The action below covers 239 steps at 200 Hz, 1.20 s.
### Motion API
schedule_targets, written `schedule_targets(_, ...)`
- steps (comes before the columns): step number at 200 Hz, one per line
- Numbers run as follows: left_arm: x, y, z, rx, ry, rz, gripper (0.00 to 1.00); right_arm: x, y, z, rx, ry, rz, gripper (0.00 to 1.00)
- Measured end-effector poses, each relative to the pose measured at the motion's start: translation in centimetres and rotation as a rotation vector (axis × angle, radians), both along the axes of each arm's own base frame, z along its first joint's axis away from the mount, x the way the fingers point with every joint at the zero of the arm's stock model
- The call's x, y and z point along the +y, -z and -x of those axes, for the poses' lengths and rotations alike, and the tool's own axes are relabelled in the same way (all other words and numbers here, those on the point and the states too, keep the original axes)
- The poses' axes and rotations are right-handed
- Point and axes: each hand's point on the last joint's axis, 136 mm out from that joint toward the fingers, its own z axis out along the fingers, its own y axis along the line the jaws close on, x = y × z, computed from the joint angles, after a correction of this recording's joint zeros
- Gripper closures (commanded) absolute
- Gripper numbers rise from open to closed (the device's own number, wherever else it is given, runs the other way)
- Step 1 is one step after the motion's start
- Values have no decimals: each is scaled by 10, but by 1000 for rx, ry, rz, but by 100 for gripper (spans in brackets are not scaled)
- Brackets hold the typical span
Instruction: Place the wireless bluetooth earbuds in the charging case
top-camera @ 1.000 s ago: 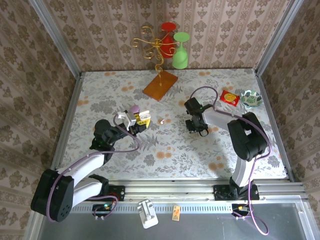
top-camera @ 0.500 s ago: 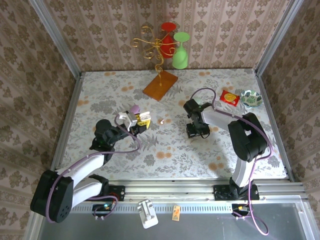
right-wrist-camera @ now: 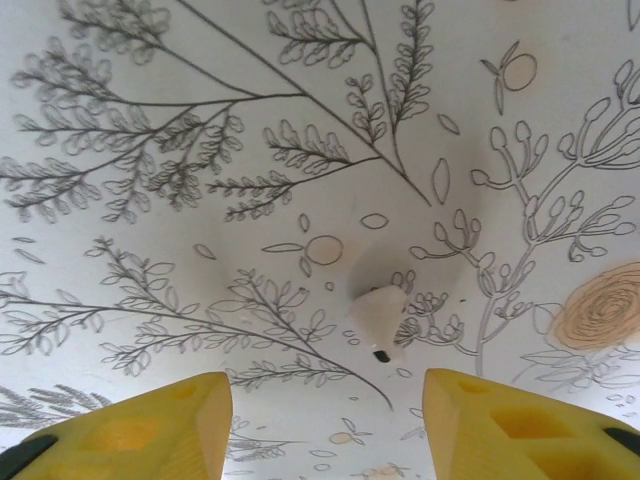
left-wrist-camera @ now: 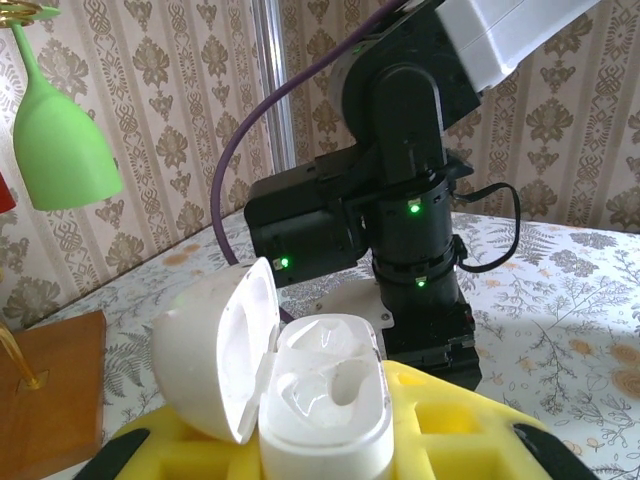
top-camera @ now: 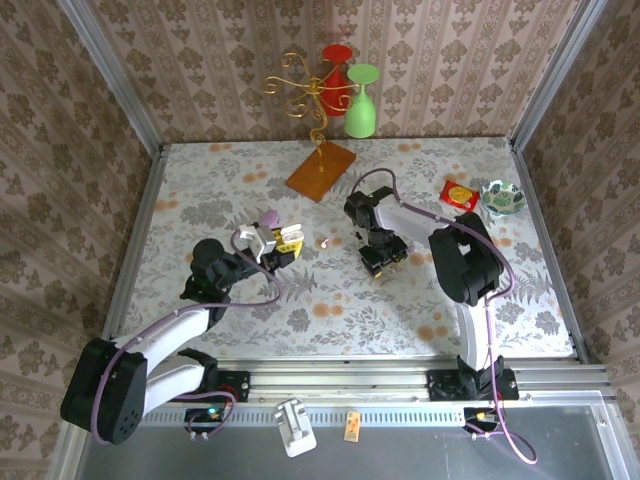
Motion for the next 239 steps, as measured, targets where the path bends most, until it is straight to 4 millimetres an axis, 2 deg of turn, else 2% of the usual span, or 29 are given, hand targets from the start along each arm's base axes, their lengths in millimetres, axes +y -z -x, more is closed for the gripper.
schedule_targets(40,1,-4,2,-15,0,7,100,-3,6,-11,42,-61,53,62)
schedule_targets(99,2,-4,5,-20,0,9,100,-10,16,-14,93,-108,95,68)
schedule_targets(149,2,-5,5,-23,0,11,100,-12,17,-14,104,-110,100,65)
schedule_targets(204,2,-5,5,-23,0,11,100,-9,19,-12,118,-117,77,77)
schedule_targets(239,2,-5,5,-23,0,11,100,-8,18,-12,114,-113,67,77)
